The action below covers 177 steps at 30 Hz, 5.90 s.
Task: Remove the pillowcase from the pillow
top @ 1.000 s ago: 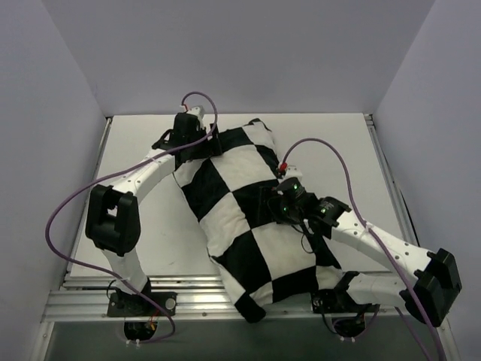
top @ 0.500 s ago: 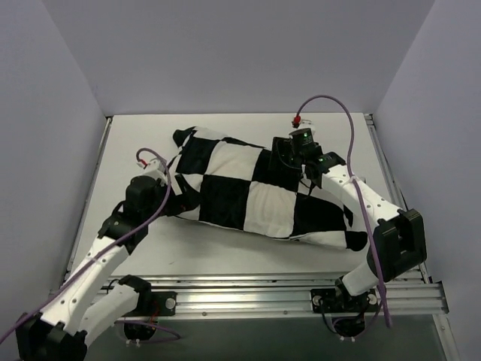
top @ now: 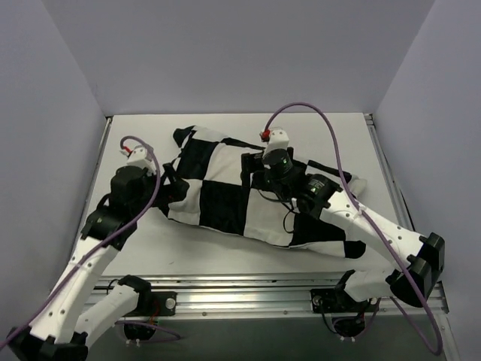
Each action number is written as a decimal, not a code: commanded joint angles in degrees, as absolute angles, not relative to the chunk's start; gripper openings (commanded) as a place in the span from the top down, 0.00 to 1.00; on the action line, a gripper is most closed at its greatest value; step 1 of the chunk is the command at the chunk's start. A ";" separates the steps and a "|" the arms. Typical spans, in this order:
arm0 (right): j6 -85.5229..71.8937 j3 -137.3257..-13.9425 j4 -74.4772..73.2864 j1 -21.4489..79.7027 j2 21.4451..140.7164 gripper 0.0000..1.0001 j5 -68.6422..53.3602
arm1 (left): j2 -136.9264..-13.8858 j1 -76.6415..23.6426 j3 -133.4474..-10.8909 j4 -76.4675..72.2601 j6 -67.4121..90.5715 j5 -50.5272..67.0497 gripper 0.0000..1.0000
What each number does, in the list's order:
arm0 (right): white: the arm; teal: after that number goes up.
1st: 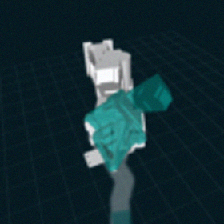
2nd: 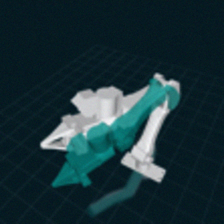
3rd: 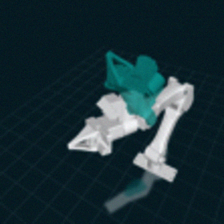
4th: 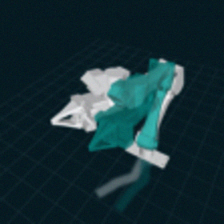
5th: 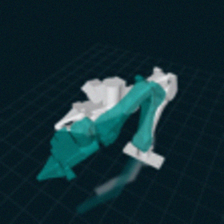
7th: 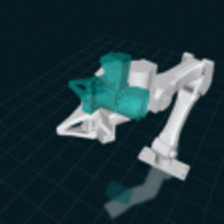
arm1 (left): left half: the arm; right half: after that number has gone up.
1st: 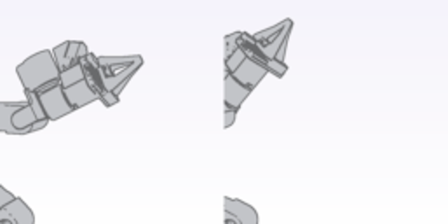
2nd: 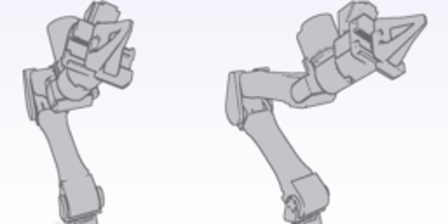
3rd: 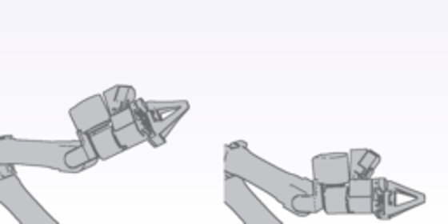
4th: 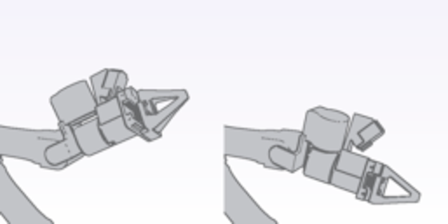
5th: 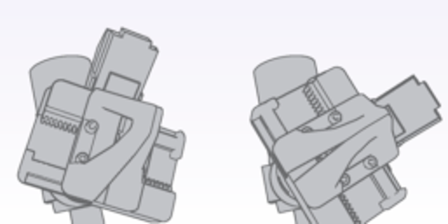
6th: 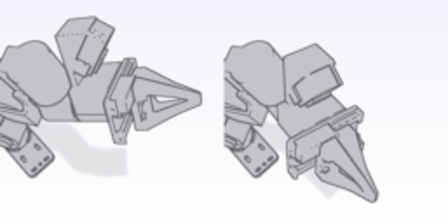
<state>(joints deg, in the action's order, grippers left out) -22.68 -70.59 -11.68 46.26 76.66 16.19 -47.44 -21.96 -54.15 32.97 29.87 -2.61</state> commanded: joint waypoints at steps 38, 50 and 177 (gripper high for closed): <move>-20.13 -60.11 -6.60 41.38 66.53 0.14 15.12 | -64.67 -18.46 -49.92 6.89 36.21 10.62 0.00; -21.09 -68.38 -1.85 57.13 84.18 0.15 29.70 | -69.00 -19.51 -36.67 -9.49 43.06 22.07 0.23; -29.00 -55.11 -8.35 43.27 76.40 1.00 28.31 | -53.01 -32.17 -38.15 20.74 41.93 -5.18 0.98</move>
